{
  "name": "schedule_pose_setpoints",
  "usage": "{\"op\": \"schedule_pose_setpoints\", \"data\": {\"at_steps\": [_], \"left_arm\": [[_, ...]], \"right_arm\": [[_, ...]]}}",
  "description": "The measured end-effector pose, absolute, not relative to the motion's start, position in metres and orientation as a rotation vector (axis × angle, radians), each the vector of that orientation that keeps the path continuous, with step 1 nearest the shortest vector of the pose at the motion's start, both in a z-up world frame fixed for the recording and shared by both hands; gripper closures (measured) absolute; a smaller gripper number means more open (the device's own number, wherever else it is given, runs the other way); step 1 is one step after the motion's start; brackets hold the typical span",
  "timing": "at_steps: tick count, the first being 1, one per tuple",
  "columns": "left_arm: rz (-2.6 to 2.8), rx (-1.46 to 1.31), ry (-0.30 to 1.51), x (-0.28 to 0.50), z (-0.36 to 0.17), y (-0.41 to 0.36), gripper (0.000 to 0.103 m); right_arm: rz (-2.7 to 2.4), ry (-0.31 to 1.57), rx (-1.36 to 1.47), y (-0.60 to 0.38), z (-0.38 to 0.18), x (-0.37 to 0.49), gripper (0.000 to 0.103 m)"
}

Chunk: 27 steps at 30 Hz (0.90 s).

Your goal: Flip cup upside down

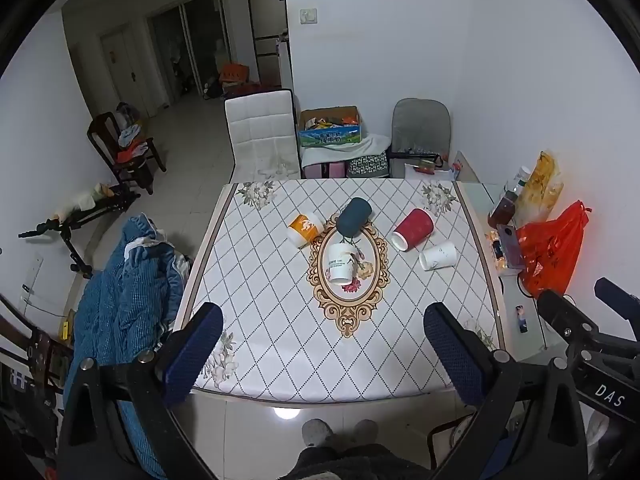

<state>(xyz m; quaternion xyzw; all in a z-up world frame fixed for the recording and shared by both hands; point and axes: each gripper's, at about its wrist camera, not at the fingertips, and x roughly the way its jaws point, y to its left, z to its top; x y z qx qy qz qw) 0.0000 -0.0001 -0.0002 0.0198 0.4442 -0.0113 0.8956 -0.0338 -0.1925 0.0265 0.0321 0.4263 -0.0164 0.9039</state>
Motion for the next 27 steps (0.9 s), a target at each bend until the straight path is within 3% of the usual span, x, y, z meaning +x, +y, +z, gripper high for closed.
{"op": "schedule_pose_setpoints", "data": {"at_steps": [27], "left_arm": [[-0.026, 0.039, 0.915, -0.0003, 0.0056, -0.0044, 0.000]], "right_arm": [[-0.018, 0.878, 0.094, -0.1976, 0.0303, -0.0368, 0.000]]}}
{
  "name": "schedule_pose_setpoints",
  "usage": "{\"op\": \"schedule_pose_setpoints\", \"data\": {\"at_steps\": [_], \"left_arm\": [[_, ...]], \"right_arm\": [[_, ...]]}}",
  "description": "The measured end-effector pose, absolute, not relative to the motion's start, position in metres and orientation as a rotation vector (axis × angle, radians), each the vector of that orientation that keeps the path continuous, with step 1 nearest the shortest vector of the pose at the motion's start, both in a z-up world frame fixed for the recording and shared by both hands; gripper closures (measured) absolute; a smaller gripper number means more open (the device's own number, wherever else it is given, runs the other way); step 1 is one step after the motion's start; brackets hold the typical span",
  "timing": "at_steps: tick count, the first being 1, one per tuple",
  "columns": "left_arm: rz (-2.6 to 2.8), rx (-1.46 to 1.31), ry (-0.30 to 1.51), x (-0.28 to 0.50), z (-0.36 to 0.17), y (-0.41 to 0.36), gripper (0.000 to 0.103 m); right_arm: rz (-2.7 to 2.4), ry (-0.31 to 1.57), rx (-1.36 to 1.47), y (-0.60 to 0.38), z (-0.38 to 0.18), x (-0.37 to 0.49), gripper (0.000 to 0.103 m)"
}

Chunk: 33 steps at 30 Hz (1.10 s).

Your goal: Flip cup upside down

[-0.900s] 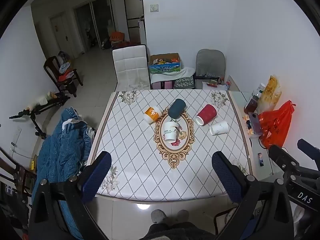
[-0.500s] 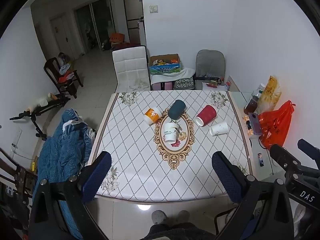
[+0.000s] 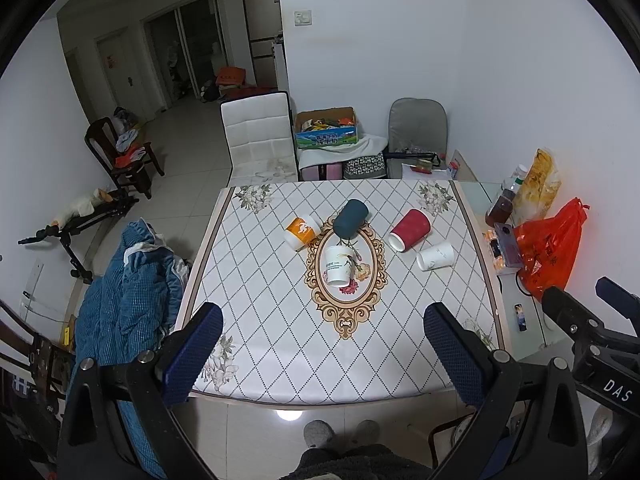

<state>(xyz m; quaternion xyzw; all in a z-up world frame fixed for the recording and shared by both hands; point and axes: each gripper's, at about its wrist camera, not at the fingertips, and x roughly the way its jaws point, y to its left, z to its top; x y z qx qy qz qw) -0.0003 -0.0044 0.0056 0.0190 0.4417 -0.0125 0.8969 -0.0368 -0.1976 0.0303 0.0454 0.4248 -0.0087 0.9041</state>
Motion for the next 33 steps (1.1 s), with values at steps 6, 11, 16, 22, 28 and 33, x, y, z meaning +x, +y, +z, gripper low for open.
{"op": "schedule_pose_setpoints", "data": {"at_steps": [6, 11, 16, 22, 28, 33], "left_arm": [[-0.033, 0.041, 0.907, 0.003, 0.009, -0.008, 0.000], [-0.033, 0.043, 0.909, 0.003, 0.009, -0.008, 0.000], [-0.032, 0.044, 0.910, 0.003, 0.009, -0.009, 0.000], [-0.031, 0.045, 0.908, 0.002, 0.007, -0.010, 0.000], [-0.032, 0.045, 0.909, 0.003, 0.007, -0.011, 0.000], [-0.031, 0.046, 0.907, 0.003, 0.008, -0.012, 0.000]], "right_arm": [[-0.026, 0.874, 0.102, -0.204, 0.029, -0.039, 0.000], [-0.023, 0.875, 0.103, -0.204, 0.030, -0.038, 0.000], [-0.022, 0.876, 0.105, -0.205, 0.030, -0.038, 0.000], [-0.021, 0.876, 0.104, -0.205, 0.030, -0.038, 0.000], [-0.023, 0.875, 0.107, -0.205, 0.030, -0.037, 0.000], [-0.022, 0.872, 0.106, -0.208, 0.031, -0.036, 0.000]]}}
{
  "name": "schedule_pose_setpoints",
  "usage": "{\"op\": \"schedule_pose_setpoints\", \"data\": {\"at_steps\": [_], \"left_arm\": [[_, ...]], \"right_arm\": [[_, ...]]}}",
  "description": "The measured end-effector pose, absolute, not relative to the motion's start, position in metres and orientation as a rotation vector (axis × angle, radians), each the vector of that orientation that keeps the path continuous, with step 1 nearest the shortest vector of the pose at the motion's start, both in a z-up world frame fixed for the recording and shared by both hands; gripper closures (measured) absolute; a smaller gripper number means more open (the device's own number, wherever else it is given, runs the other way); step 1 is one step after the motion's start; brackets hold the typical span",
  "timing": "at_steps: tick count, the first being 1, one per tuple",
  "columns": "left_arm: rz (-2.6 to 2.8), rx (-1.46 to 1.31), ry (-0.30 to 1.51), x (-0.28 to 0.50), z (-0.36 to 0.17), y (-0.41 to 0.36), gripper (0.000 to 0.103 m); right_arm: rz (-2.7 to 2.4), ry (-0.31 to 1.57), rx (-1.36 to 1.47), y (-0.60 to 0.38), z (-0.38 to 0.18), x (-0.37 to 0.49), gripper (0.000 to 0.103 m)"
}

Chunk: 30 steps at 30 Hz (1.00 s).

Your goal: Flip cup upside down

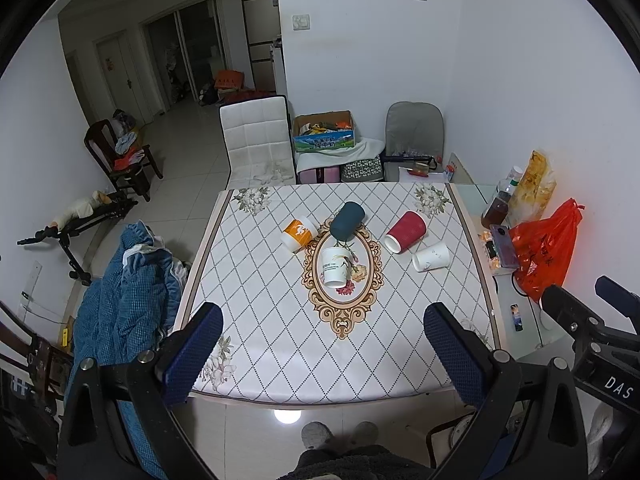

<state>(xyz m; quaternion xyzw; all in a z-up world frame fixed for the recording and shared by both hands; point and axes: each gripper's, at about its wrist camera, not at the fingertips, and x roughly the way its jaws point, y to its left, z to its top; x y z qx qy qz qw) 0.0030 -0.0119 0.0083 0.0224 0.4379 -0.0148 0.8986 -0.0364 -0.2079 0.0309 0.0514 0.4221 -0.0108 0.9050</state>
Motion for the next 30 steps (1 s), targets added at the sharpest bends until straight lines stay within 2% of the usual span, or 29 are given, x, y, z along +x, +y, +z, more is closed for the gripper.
{"op": "schedule_pose_setpoints", "data": {"at_steps": [30], "left_arm": [[-0.034, 0.049, 0.907, 0.003, 0.010, -0.013, 0.000]], "right_arm": [[-0.015, 0.873, 0.113, -0.211, 0.044, -0.036, 0.000]]}}
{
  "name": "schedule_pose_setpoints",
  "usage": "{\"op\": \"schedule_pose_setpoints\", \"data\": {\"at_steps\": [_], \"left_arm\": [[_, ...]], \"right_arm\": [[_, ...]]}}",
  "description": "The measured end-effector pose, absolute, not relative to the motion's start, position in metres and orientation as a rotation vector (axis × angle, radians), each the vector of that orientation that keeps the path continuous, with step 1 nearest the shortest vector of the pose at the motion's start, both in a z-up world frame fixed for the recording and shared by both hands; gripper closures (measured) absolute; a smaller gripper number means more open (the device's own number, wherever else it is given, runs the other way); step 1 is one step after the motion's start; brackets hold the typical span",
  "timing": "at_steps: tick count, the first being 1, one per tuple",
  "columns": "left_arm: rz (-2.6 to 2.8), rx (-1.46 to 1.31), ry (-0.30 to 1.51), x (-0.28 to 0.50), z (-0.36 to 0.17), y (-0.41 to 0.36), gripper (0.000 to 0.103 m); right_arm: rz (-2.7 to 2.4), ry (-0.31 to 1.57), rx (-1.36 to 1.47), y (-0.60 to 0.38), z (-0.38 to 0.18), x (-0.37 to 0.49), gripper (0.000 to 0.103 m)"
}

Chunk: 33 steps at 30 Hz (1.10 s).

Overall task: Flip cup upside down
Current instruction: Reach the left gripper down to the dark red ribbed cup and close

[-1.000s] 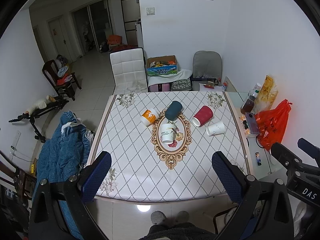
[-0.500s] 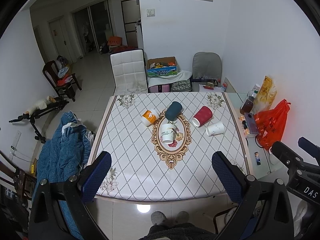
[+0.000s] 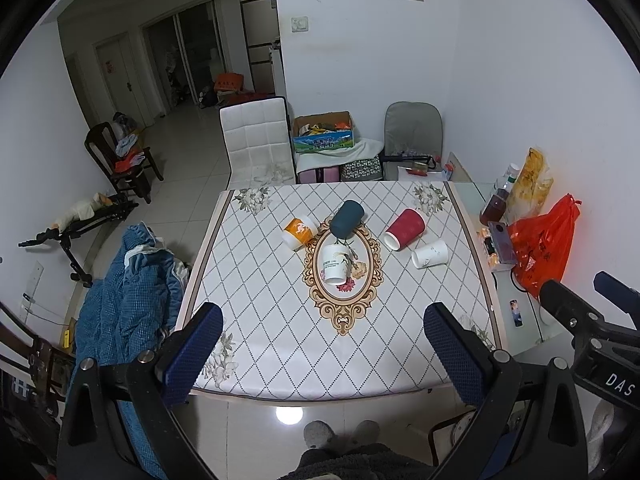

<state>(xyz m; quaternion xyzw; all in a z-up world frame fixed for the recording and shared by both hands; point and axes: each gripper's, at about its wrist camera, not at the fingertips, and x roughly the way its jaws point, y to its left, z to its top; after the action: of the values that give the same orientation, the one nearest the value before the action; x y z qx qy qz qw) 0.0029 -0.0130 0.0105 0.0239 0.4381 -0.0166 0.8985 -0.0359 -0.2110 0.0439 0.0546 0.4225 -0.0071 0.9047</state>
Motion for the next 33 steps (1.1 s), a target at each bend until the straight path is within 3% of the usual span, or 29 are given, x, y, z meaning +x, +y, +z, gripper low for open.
{"op": "schedule_pose_setpoints", "data": {"at_steps": [10, 24, 33], "left_arm": [[-0.010, 0.055, 0.948, 0.022, -0.015, -0.028, 0.000], [-0.012, 0.132, 1.069, 0.087, -0.086, -0.076, 0.000], [-0.090, 0.220, 1.144, 0.174, -0.140, -0.102, 0.000]], "right_arm": [[-0.045, 0.930, 0.115, -0.226, 0.009, -0.016, 0.000], [-0.127, 1.095, 0.140, -0.277, -0.103, 0.028, 0.000], [-0.215, 1.217, 0.180, -0.299, -0.178, 0.070, 0.000]]}}
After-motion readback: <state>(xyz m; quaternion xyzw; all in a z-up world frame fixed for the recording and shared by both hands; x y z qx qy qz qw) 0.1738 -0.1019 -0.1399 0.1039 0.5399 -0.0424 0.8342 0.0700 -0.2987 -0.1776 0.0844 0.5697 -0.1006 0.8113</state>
